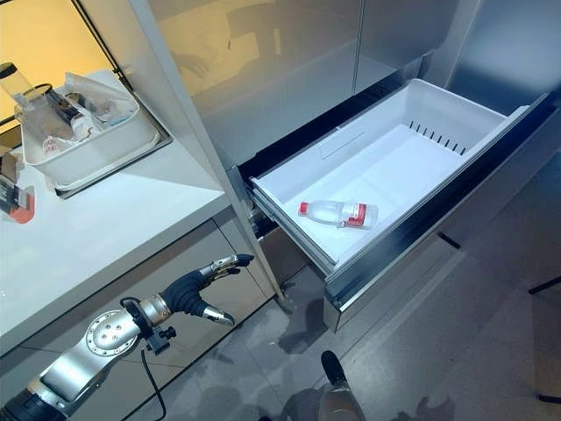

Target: Take the drinks into the refrigerator

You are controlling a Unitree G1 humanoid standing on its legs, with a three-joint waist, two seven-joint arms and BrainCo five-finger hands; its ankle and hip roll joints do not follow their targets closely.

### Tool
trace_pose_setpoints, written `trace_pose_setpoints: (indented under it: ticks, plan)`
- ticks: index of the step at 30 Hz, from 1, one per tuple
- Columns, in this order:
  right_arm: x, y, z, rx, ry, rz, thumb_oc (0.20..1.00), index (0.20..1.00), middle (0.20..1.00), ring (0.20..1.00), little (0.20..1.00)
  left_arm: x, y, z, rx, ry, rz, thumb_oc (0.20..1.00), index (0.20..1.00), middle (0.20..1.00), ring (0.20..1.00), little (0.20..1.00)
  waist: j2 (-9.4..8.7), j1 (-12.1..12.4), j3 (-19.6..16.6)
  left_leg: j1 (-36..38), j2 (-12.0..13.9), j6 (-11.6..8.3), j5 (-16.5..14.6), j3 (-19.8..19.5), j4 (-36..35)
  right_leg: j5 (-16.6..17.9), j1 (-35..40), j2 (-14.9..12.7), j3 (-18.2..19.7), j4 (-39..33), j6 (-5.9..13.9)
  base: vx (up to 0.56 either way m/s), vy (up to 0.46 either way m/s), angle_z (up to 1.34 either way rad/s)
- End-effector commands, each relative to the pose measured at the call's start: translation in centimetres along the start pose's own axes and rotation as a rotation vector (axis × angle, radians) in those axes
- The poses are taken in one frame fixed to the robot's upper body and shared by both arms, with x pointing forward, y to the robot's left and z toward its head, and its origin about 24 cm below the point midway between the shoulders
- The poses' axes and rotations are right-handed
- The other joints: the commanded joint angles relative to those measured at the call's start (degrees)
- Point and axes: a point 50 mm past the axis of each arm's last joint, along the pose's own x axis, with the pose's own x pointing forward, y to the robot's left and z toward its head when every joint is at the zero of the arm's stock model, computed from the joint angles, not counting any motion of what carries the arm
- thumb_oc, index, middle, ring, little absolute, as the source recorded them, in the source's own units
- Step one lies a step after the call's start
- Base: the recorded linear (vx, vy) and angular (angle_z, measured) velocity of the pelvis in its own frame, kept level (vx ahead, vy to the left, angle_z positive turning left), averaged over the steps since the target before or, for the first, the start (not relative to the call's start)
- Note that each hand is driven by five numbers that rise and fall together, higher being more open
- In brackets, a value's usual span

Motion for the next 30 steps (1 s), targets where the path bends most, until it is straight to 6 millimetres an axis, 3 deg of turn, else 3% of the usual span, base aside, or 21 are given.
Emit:
trace_pose_setpoints:
  ticks: [1, 4, 5, 6, 7, 8, 9, 11, 12, 13, 14, 15, 16, 18, 20, 21, 22, 23, 26, 27, 30]
  plan:
    - [-0.1, 2.9, 4.7, -0.094, -0.202, 0.074, 0.200, 0.200, 0.200, 0.200, 0.200, 0.1, 0.5, 0.7, 0.040, -0.058, 0.019, 1.000, 1.000, 1.000, 1.000, 1.000, -0.23, 1.2, -0.8, -3.6, 0.0, 1.61, -0.5, -3.3, 2.1, -9.4, 4.3, -1.0, -0.7, 3.6, 2.96, 0.00, 0.017, -0.04]
    - [-1.4, 6.5, 8.3, -0.144, -0.364, 0.186, 0.200, 0.200, 0.200, 0.200, 0.200, 0.2, 0.2, 0.6, 0.033, -0.062, 0.018, 1.000, 1.000, 1.000, 1.000, 1.000, 0.00, 2.2, -0.6, -3.7, -0.1, 1.62, -0.5, -3.5, 2.2, -9.3, 4.5, -1.3, -1.1, 3.4, 2.92, 0.00, 0.008, -0.03]
    - [-1.4, 6.6, 8.4, -0.145, -0.365, 0.187, 0.200, 0.200, 0.200, 0.200, 0.200, 0.1, 0.2, 0.6, 0.033, -0.061, 0.020, 1.000, 1.000, 1.000, 1.000, 1.000, -0.04, 2.1, -0.5, -3.7, -0.1, 1.62, -0.5, -3.5, 2.2, -9.3, 4.5, -1.3, -1.1, 3.4, 2.93, 0.00, 0.000, 0.00]
    - [-2.5, 8.3, 11.0, -0.138, -0.475, 0.243, 0.200, 0.200, 0.200, 0.200, 0.200, 0.2, 0.0, 0.4, 0.022, -0.057, 0.022, 1.000, 1.000, 1.000, 1.000, 1.000, 0.14, 3.1, -0.4, -3.8, -0.2, 1.60, -0.4, -3.9, 2.3, -9.3, 4.6, -1.5, -1.6, 3.3, 2.89, 0.00, 0.000, 0.00]
    - [-3.1, 9.3, 12.5, -0.142, -0.530, 0.272, 0.200, 0.200, 0.200, 0.200, 0.200, 0.3, -0.1, 0.3, 0.016, -0.054, 0.021, 1.000, 1.000, 1.000, 1.000, 1.000, 0.12, 3.5, -0.2, -4.0, -0.3, 1.61, -0.4, -4.1, 2.4, -9.3, 4.7, -1.7, -1.9, 3.2, 2.89, 0.00, 0.000, 0.00]
    - [-3.1, 9.3, 12.5, -0.142, -0.531, 0.272, 0.200, 0.200, 0.200, 0.200, 0.200, 0.3, -0.1, 0.3, 0.016, -0.053, 0.022, 1.000, 1.000, 1.000, 1.000, 1.000, 0.10, 3.4, -0.2, -4.0, -0.3, 1.61, -0.4, -4.1, 2.4, -9.3, 4.7, -1.7, -1.9, 3.2, 2.89, 0.00, 0.000, 0.00]
    - [-4.3, 10.6, 15.5, -0.143, -0.642, 0.309, 0.200, 0.200, 0.200, 0.200, 0.200, 0.4, -0.5, 0.0, 0.006, -0.047, 0.016, 1.000, 1.000, 1.000, 1.000, 1.000, 0.19, 4.9, 0.1, -4.5, -0.4, 1.68, -0.2, -4.7, 2.5, -9.1, 4.8, -1.9, -2.4, 2.8, 2.88, -0.03, -0.017, 0.05]
    - [-6.0, 11.5, 19.2, -0.154, -0.779, 0.339, 0.200, 0.200, 0.200, 0.200, 0.200, 0.4, -0.7, -0.2, 0.005, -0.035, 0.007, 1.000, 1.000, 1.000, 1.000, 1.000, 0.27, 5.8, 0.7, -5.1, -0.7, 1.72, -0.1, -4.9, 2.7, -8.8, 4.7, -2.1, -2.8, 2.5, 2.87, -0.04, -0.012, 0.11]
    - [-6.0, 11.5, 19.3, -0.155, -0.781, 0.339, 0.200, 0.200, 0.200, 0.200, 0.200, 0.4, -0.7, -0.2, 0.005, -0.035, 0.010, 1.000, 1.000, 1.000, 1.000, 1.000, 0.27, 5.7, 0.8, -5.2, -0.7, 1.72, -0.1, -4.9, 2.7, -8.7, 4.7, -2.1, -2.8, 2.5, 2.88, -0.06, 0.004, 0.16]
    - [-8.1, 11.8, 23.3, -0.168, -0.941, 0.344, 0.200, 0.200, 0.200, 0.200, 0.200, 0.6, -1.0, -0.3, -0.004, -0.032, -0.003, 1.000, 1.000, 1.000, 1.000, 1.000, 0.41, 6.8, 1.5, -6.0, -1.0, 1.74, 0.2, -5.1, 2.9, -8.2, 4.2, -2.4, -3.2, 2.4, 3.03, -0.05, 0.006, 0.15]
    - [-8.1, 11.8, 23.5, -0.168, -0.944, 0.343, 0.200, 0.200, 0.200, 0.200, 0.200, 0.6, -0.9, -0.3, -0.004, -0.033, 0.001, 1.000, 1.000, 1.000, 1.000, 1.000, 0.47, 6.7, 1.5, -6.1, -1.0, 1.75, 0.2, -5.1, 3.0, -8.2, 4.1, -2.4, -3.2, 2.4, 3.04, -0.10, 0.009, 0.12]
    - [-10.3, 11.9, 27.0, -0.171, -1.076, 0.345, 0.200, 0.200, 0.200, 0.200, 0.200, 1.0, -1.5, -0.5, -0.021, -0.026, -0.017, 1.000, 1.000, 1.000, 1.000, 1.000, 0.52, 7.8, 2.2, -7.1, -1.3, 1.73, 0.5, -5.3, 3.0, -7.7, 3.4, -2.7, -3.6, 2.3, 3.12, -0.05, 0.005, 0.06]
    - [-10.3, 11.9, 27.2, -0.171, -1.079, 0.344, 0.200, 0.200, 0.200, 0.200, 0.200, 1.1, -1.4, -0.5, -0.021, -0.028, -0.013, 1.000, 1.000, 1.000, 1.000, 1.000, 0.59, 7.6, 2.3, -7.3, -1.3, 1.74, 0.5, -5.3, 3.1, -7.6, 3.3, -2.7, -3.6, 2.3, 3.14, -0.09, 0.005, 0.02]
    - [-14.2, 11.9, 32.1, -0.160, -1.269, 0.342, 0.200, 0.200, 0.200, 0.200, 0.200, 1.9, -2.3, -1.3, -0.056, -0.005, -0.028, 1.000, 1.000, 1.000, 1.000, 1.000, 0.68, 8.9, 3.6, -9.4, -1.7, 1.66, 1.3, -5.7, 3.2, -6.5, 1.6, -3.0, -4.1, 2.1, 3.21, -0.12, 0.002, -0.02]
    - [-16.9, 11.7, 34.9, -0.154, -1.385, 0.331, 0.200, 0.200, 0.200, 0.200, 0.200, 2.8, -2.6, -0.7, -0.030, -0.029, -0.060, 1.000, 1.000, 1.000, 1.000, 1.000, 0.78, 9.4, 4.3, -10.8, -1.9, 1.66, 1.9, -6.0, 3.3, -5.8, 0.2, -3.1, -4.2, 2.0, 3.18, -0.10, 0.006, 0.00]
    - [-17.0, 11.7, 35.1, -0.154, -1.388, 0.329, 0.200, 0.200, 0.200, 0.200, 0.200, 2.8, -2.5, -0.7, -0.029, -0.031, -0.056, 1.000, 1.000, 1.000, 1.000, 1.000, 0.85, 9.3, 4.3, -10.9, -1.9, 1.66, 1.9, -6.0, 3.3, -5.8, 0.1, -3.1, -4.2, 2.1, 3.18, -0.05, -0.008, 0.02]
    - [-18.8, 11.5, 36.8, -0.170, -1.457, 0.311, 0.200, 0.200, 0.200, 0.200, 0.200, 3.4, -2.7, -0.7, -0.030, -0.033, -0.056, 1.000, 1.000, 1.000, 1.000, 1.000, 0.56, 9.8, 4.6, -11.6, -1.9, 1.64, 2.4, -6.0, 3.3, -5.3, -0.6, -3.1, -4.5, 1.9, 3.12, -0.02, -0.012, 0.03]
    - [-18.8, 11.5, 36.9, -0.170, -1.460, 0.310, 0.200, 0.200, 0.200, 0.200, 0.200, 3.4, -2.7, -0.7, -0.029, -0.035, -0.053, 1.000, 1.000, 1.000, 1.000, 1.000, 0.65, 9.7, 4.7, -11.7, -1.9, 1.64, 2.4, -6.0, 3.3, -5.3, -0.7, -3.1, -4.4, 1.9, 3.12, -0.04, -0.012, 0.02]
    - [-21.5, 11.1, 39.6, -0.213, -1.553, 0.256, 0.200, 0.200, 0.200, 0.200, 0.200, 4.2, -2.6, -0.1, -0.013, -0.063, -0.040, 1.000, 1.000, 1.000, 1.000, 1.000, 0.61, 10.5, 5.3, -12.8, -2.0, 1.59, 3.1, -6.3, 2.9, -4.6, -1.6, -3.1, -4.8, 1.6, 3.00, -0.05, -0.012, -0.01]
    - [-23.1, 10.8, 40.9, -0.184, -1.597, 0.235, 0.200, 0.200, 0.200, 0.200, 0.200, 4.8, -2.5, 0.7, -0.006, -0.102, -0.018, 1.000, 1.000, 1.000, 1.000, 1.000, 0.49, 10.9, 5.9, -13.5, -2.1, 1.52, 3.6, -6.6, 2.6, -4.4, -2.2, -3.1, -5.2, 1.4, 2.87, -0.05, -0.009, 0.01]
    - [-25.0, 10.8, 42.3, -0.154, -1.637, 0.214, 0.200, 0.200, 0.200, 0.200, 0.200, 5.8, -2.2, 1.9, 0.012, -0.162, 0.005, 1.000, 1.000, 1.000, 1.000, 1.000, 0.61, 11.3, 6.6, -14.4, -2.1, 1.37, 4.3, -7.2, 2.3, -4.1, -3.0, -3.2, -5.6, 1.4, 2.77, -0.04, -0.004, 0.11]
